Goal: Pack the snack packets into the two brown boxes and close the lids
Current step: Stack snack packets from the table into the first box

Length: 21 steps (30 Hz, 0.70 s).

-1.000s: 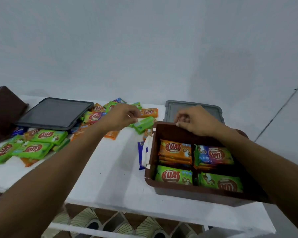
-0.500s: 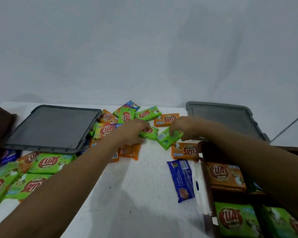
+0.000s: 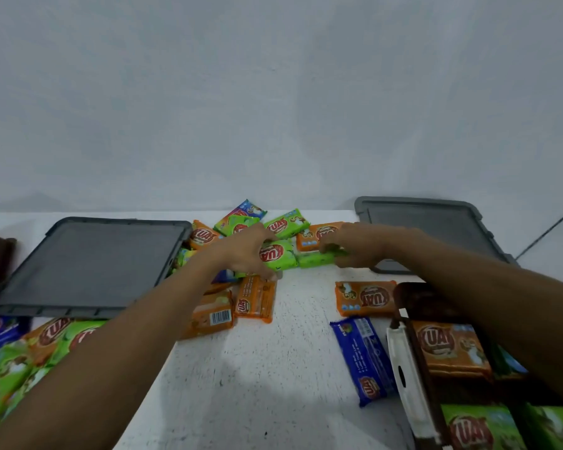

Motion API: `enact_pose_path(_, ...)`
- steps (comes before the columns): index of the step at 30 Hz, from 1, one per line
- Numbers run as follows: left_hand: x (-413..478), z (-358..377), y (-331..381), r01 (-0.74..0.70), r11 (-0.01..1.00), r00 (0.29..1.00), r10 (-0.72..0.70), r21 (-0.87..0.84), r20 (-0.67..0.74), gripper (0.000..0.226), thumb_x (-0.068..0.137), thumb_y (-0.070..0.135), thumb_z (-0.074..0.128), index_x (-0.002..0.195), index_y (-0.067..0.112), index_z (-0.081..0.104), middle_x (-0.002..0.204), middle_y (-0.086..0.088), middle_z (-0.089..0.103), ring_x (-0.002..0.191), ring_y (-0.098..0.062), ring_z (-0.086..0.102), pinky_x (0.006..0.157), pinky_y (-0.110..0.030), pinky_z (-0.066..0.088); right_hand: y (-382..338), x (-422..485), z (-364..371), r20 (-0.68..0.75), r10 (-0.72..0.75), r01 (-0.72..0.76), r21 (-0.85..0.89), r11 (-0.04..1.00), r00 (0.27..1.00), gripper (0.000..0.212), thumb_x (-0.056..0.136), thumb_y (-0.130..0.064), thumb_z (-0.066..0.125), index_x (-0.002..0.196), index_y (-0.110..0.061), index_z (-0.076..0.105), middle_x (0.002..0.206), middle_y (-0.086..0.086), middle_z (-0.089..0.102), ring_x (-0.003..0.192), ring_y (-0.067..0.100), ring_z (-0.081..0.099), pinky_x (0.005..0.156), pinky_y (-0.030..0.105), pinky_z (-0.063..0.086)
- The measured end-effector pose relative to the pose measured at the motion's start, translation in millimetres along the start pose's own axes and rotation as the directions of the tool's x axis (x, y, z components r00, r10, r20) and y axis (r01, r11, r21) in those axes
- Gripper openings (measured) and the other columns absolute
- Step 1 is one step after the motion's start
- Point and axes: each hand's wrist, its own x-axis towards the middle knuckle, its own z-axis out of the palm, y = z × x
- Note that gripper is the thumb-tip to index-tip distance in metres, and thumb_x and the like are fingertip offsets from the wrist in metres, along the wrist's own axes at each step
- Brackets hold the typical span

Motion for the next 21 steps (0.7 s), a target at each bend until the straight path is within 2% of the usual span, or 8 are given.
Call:
enact_pose_path(2, -2.6, -3.9, -0.2, 0.038, 0.999, 0.999, -0.038, -0.002, 0.014, 0.078, 0.067, 0.043, 0.085, 0.131, 0.018, 0.049, 0.119, 0.001, 0.051, 0.103, -0.018, 0.056, 0.088, -0.032, 0.051, 1.6, 2.3, -4.6, -0.061, 0.027, -0.023, 0.079, 0.997, 0.998, 0.021, 0.096, -0.021, 0.048, 0.113, -0.017, 0.06, 0.098, 0.001, 0.06, 0.088, 0.018, 0.05, 0.071, 0.03, 0.037)
enact_pose_path(5, -5.1, -6.6, 1.4, 0.077, 0.996, 0.997, -0.075, -0.055, 0.025, 0.092, 0.069, 0.047, 0.082, 0.143, 0.021, 0.033, 0.126, 0.002, 0.052, 0.103, -0.015, 0.056, 0.085, -0.027, 0.048, 0.3, 2.1, -6.1, -0.051, 0.061, -0.052, 0.168, 0.984, 0.997, 0.023, 0.098, -0.015, 0.039, 0.1, -0.009, 0.061, 0.091, 0.009, 0.065, 0.08, 0.025, 0.058, 0.07, 0.034, 0.047)
enact_pose_path(8, -10.3, -8.0, 4.9, 0.085, 0.983, 0.996, -0.079, -0.16, 0.043, 0.094, 0.07, 0.054, 0.079, 0.144, 0.024, 0.03, 0.128, 0.003, 0.053, 0.104, -0.015, 0.058, 0.088, -0.029, 0.051, -1.9, -7.1, -10.6, -0.083, 0.108, -0.08, 0.289, 0.954, 0.991, 0.026, 0.1, -0.011, 0.035, 0.095, -0.006, 0.06, 0.08, 0.002, 0.059, 0.068, 0.014, 0.053, 0.064, 0.03, 0.043)
enact_pose_path(11, -14.0, -11.1, 14.2, 0.087, 0.977, 0.996, -0.085, -0.194, 0.02, 0.068, 0.082, 0.058, 0.064, 0.135, 0.024, 0.04, 0.118, 0.007, 0.054, 0.106, -0.014, 0.057, 0.088, -0.03, 0.047, -1.8, -27.0, -25.3, -0.151, 0.201, -0.102, 0.493, 0.864, 0.968, 0.026, 0.1, -0.011, 0.035, 0.085, -0.005, 0.056, 0.074, 0.003, 0.053, 0.065, 0.016, 0.049, 0.061, 0.029, 0.039)
enact_pose_path(14, -15.3, -15.9, 37.8, 0.019, 0.95, 0.995, -0.049, -0.31, -0.089, 0.031, 0.096, 0.049, 0.047, 0.104, 0.02, 0.056, 0.09, 0.007, 0.058, 0.088, -0.014, 0.054, 0.075, -0.029, 0.041, 0.2, -60.4, -34.5, -0.186, 0.257, -0.077, 0.653, 0.754, 0.948, 0.032, 0.1, -0.027, 0.047, 0.083, -0.004, 0.06, 0.076, 0.005, 0.06, 0.067, 0.014, 0.054, 0.063, 0.027, 0.041)
enact_pose_path(16, -18.9, -20.4, 61.6, -0.027, 0.918, 0.99, -0.029, -0.395, -0.137, 0.026, 0.099, 0.041, 0.047, 0.1, 0.017, 0.058, 0.084, 0.006, 0.06, 0.081, -0.015, 0.054, 0.07, -0.029, 0.041, 3.6, -87.4, -35.9, -0.225, 0.25, -0.034, 0.674, 0.738, 0.942, 0.035, 0.095, -0.036, 0.058, 0.092, -0.003, 0.067, 0.083, 0.01, 0.068, 0.069, 0.012, 0.059, 0.065, 0.026, 0.044)
enact_pose_path(19, -25.3, -24.4, 103.0, -0.086, 0.904, 0.988, 0.022, -0.419, -0.154, 0.026, 0.098, 0.037, 0.051, 0.11, 0.016, 0.061, 0.102, -0.003, 0.07, 0.088, -0.019, 0.064, 0.075, -0.031, 0.05, 12.6, -139.1, -35.3, -0.282, 0.246, 0.06, 0.761, 0.646, 0.927, 0.026, 0.09, -0.033, 0.065, 0.098, -0.009, 0.069, 0.089, 0.01, 0.072, 0.074, 0.012, 0.065, 0.066, 0.023, 0.049)
enact_pose_path(21, -28.8, -23.5, 131.3, -0.129, 0.898, 0.985, 0.066, -0.42, -0.161, 0.026, 0.097, 0.038, 0.054, 0.111, 0.018, 0.062, 0.1, -0.003, 0.072, 0.085, -0.018, 0.066, 0.076, -0.033, 0.052, 23.1, -178.6, -31.6, -0.289, 0.238, 0.1, 0.804, 0.587, 0.927, 0.025, 0.089, -0.032, 0.064, 0.097, -0.009, 0.068, 0.088, 0.01, 0.072, 0.074, 0.015, 0.066, 0.066, 0.023, 0.05)
